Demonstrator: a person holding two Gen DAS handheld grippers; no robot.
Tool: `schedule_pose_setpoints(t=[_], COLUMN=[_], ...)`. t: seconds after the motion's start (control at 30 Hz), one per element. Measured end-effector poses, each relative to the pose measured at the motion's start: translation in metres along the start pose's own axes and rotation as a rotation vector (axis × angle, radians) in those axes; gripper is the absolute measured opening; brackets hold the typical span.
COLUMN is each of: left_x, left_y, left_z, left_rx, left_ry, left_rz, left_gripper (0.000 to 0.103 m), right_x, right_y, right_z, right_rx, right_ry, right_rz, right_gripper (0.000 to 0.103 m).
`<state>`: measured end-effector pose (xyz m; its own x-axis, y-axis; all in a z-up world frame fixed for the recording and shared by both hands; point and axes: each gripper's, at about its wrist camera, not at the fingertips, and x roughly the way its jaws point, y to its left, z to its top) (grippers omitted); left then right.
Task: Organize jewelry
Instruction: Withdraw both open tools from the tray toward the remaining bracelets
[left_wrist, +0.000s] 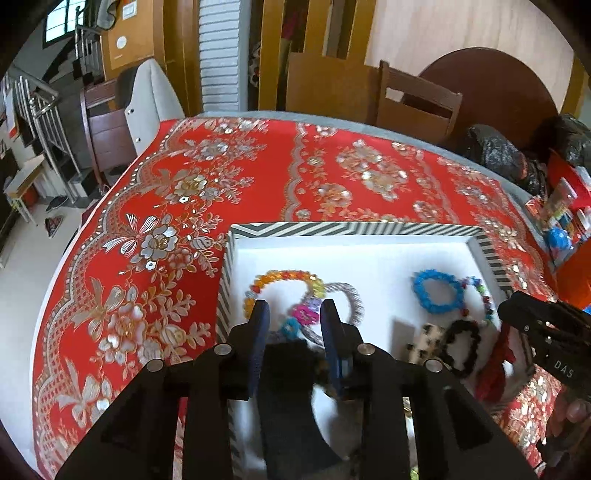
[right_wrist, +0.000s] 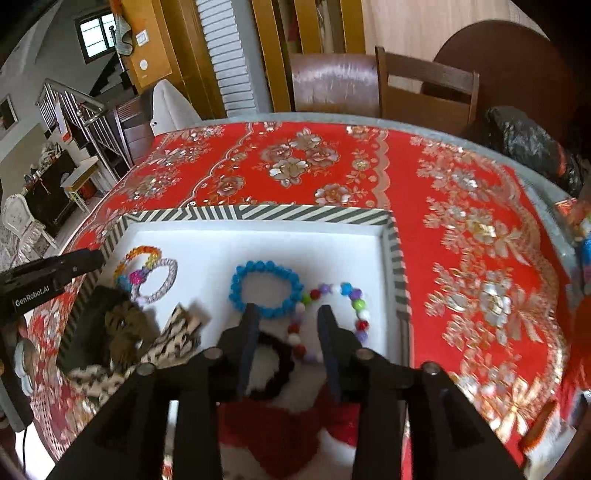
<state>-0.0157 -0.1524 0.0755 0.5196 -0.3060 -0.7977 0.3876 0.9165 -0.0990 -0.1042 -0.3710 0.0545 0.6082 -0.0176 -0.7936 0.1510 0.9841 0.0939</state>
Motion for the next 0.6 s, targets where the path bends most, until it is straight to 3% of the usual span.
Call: schedule_pose_setpoints(t=[0.6], left_x=[-0.079], left_y=[-0.056], left_z=[-0.051], left_rx=[0.098], left_ry=[-0.139], left_rz=[0.007], left_gripper=[0.03], right_x=[-0.099], right_y=[-0.007], right_z=[-0.063], right_rx=[-0.002], right_ry=[-0.091], right_rz=[-0.022], right_gripper=[0.052])
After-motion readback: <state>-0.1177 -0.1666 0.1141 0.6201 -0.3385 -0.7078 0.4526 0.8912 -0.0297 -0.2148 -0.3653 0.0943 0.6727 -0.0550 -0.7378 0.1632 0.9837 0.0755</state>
